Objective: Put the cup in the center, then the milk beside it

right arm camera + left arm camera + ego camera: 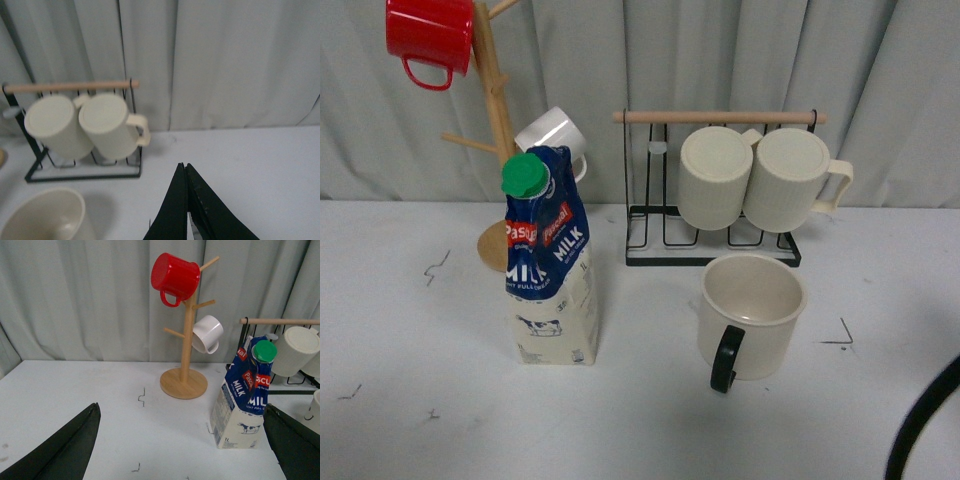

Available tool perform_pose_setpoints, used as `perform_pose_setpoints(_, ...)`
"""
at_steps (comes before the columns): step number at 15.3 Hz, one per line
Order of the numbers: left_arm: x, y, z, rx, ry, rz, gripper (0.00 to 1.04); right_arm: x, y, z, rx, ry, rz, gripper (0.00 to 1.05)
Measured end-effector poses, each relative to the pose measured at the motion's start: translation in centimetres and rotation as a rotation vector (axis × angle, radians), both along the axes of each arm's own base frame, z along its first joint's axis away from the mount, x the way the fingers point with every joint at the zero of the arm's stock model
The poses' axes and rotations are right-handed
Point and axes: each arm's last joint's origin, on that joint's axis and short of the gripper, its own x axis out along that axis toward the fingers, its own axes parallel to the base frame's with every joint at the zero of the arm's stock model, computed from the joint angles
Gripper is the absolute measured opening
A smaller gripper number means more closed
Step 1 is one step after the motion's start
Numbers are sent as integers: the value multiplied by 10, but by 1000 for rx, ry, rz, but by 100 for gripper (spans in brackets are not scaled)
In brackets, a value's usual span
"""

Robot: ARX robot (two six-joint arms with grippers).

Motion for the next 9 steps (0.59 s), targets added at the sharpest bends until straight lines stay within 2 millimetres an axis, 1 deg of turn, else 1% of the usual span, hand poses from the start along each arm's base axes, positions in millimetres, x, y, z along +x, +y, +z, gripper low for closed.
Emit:
perform_pose_setpoints(4,0,0,0,0,0,0,98,-13,-5,13,8,-65,-1,2)
perform_pose_setpoints(5,0,0,0,0,0,0,98,-32,-9,1,2,-1,13,2)
perform_pose_setpoints(6,0,0,0,0,0,0,98,-61,-25,5,4,-19,-9,2)
perform_pose_setpoints(7,0,0,0,0,0,0,98,-75,-25,7,4,-28,-2,2)
perform_pose_setpoints(9,0,0,0,0,0,0,98,-85,-25,6,4,-22,-2,2)
